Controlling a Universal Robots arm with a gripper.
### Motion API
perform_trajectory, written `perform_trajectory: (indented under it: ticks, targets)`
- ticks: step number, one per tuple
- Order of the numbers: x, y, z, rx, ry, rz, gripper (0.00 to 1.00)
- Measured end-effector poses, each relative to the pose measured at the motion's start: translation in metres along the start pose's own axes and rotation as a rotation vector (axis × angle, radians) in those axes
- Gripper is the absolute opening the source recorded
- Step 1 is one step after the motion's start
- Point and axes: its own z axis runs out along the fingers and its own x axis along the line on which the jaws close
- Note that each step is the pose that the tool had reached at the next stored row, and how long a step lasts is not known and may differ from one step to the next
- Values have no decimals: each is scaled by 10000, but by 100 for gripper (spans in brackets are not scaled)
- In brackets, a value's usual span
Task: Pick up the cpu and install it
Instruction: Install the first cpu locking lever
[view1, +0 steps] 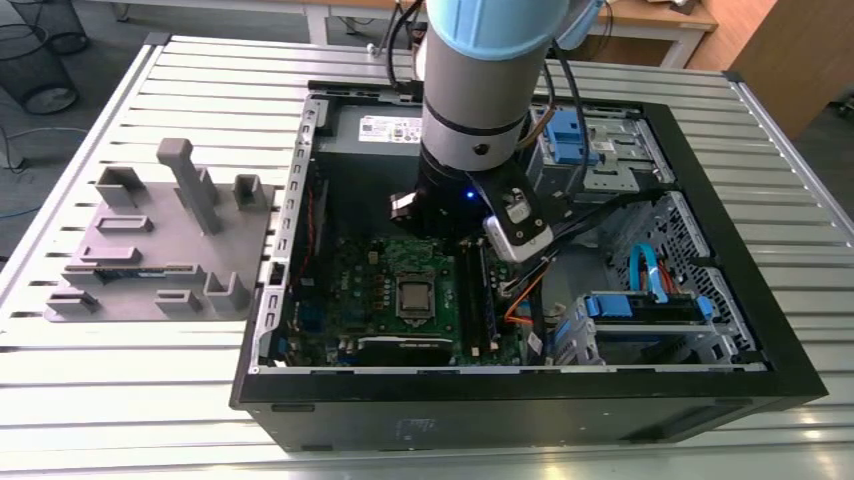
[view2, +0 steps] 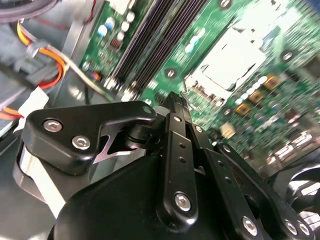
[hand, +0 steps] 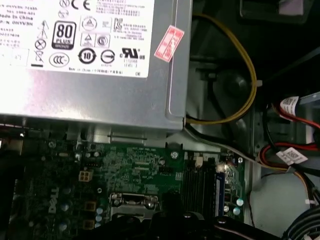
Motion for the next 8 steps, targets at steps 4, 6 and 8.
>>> perform_trajectory:
  ticks: [4, 6, 8]
  targets:
    - [0, -8, -1, 658, 33, 7, 11]
    - [1, -12, 0, 927, 46, 17, 11]
    - [0, -17, 1, 1117, 54, 31, 11]
